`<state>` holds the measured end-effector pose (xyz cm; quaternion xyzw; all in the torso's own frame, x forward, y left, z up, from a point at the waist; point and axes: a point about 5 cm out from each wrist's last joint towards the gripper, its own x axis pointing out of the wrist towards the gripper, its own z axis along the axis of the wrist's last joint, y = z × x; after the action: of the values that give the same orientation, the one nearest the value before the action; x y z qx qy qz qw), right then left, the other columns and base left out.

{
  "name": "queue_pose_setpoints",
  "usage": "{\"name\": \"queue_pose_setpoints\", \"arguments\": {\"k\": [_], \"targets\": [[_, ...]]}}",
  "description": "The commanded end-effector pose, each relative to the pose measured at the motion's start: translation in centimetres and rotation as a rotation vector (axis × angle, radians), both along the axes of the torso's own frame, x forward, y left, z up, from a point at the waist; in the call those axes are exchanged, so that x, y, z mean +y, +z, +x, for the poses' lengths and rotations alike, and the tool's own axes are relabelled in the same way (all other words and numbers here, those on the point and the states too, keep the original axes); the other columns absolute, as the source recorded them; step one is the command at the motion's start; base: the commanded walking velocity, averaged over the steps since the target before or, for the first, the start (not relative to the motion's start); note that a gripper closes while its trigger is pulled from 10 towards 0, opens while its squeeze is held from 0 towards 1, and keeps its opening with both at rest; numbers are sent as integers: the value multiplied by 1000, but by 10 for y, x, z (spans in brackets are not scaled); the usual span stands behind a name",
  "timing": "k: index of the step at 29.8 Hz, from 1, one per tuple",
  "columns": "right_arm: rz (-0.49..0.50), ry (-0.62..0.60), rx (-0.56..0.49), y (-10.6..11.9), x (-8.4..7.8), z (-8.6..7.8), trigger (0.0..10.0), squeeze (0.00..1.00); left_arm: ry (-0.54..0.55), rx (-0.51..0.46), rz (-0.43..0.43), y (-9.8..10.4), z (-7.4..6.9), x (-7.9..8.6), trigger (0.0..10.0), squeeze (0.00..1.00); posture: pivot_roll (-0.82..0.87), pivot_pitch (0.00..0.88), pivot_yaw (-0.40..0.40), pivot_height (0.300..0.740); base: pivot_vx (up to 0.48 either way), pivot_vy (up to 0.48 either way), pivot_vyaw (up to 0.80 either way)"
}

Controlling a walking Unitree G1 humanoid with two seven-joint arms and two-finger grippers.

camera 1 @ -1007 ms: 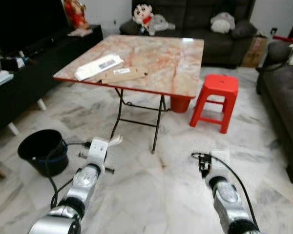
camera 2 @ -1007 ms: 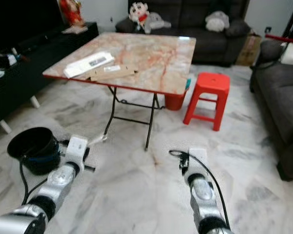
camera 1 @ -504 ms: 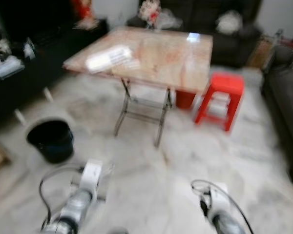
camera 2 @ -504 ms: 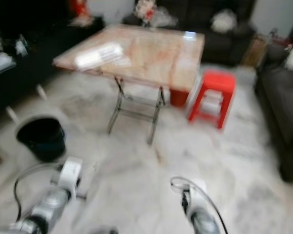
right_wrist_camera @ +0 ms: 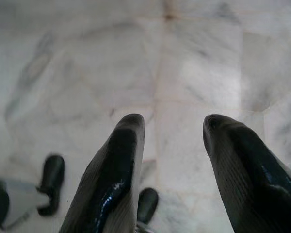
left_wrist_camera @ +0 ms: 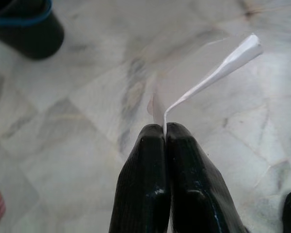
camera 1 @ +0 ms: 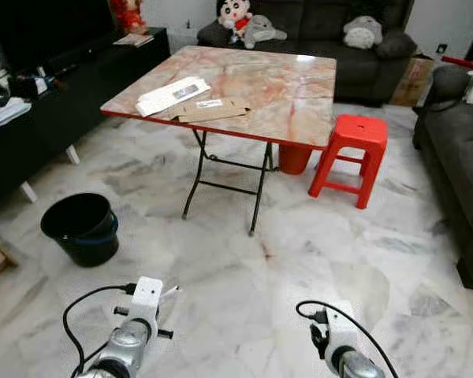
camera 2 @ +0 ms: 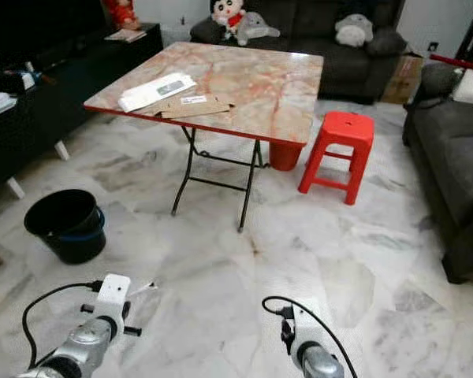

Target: Picking trash to rubbish bin

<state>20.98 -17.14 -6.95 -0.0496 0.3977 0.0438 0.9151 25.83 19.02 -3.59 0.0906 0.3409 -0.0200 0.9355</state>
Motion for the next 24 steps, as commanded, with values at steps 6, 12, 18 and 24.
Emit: {"name": "queue_pose_setpoints", "arguments": {"k": [6,12,18,24], "targets": [[-31,69,-10,0,13,2,10000,0,22,15,6,-2,-2,4,10000,0,142,2,26,740,295,0,638],[-34,84,-18,0,15,2,10000,0,22,11,8,-1,-3,5,10000,0,143,0,33,740,294,0,735],[-57,90,-24,1,19,3,10000,0,1,15,15,-1,-2,6,10000,0,152,0,36,740,294,0,0],[-69,136,-9,0,21,2,10000,0,-10,17,10,-3,-4,3,10000,0,155,0,34,740,297,0,148]]}}
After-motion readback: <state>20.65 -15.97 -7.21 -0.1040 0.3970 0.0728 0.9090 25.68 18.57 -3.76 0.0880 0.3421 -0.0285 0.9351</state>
